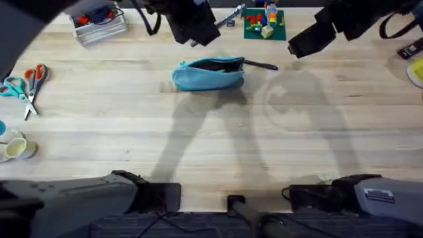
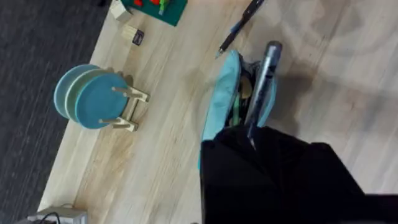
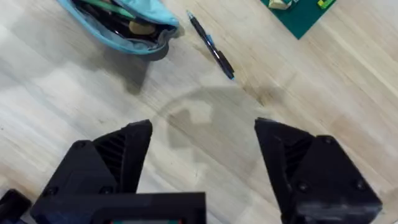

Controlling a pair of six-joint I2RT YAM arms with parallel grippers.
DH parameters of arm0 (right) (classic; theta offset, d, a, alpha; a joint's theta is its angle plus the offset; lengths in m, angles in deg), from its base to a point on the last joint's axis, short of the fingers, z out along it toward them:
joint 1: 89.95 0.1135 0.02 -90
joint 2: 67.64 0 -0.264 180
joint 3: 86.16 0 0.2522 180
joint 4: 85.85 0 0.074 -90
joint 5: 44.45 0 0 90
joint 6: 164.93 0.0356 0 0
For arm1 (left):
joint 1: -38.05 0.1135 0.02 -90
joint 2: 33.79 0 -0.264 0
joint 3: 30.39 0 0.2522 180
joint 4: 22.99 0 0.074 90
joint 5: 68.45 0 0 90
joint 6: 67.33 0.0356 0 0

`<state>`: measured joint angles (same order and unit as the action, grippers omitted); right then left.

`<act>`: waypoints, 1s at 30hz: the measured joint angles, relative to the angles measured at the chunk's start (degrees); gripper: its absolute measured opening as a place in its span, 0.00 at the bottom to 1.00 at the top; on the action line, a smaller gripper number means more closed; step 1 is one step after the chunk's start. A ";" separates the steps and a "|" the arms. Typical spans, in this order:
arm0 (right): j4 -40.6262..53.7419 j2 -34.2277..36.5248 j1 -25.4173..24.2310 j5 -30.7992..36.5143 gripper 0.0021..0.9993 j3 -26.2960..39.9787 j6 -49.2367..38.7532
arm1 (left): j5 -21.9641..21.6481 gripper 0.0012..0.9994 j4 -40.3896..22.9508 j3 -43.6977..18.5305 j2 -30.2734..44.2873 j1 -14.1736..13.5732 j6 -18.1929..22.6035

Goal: Unzip the bag, pick up the pens from the table one at a time and place them inside, then zip the bag closed.

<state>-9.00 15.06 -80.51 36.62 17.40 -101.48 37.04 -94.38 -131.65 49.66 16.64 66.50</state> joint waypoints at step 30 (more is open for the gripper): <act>0.00 -0.02 0.00 0.02 1.00 0.00 0.01 | -1.60 0.04 0.68 0.01 17.13 0.02 4.23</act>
<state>-9.00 15.04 -80.51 36.64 17.40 -101.48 35.44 -93.70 -131.64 66.80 16.67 70.73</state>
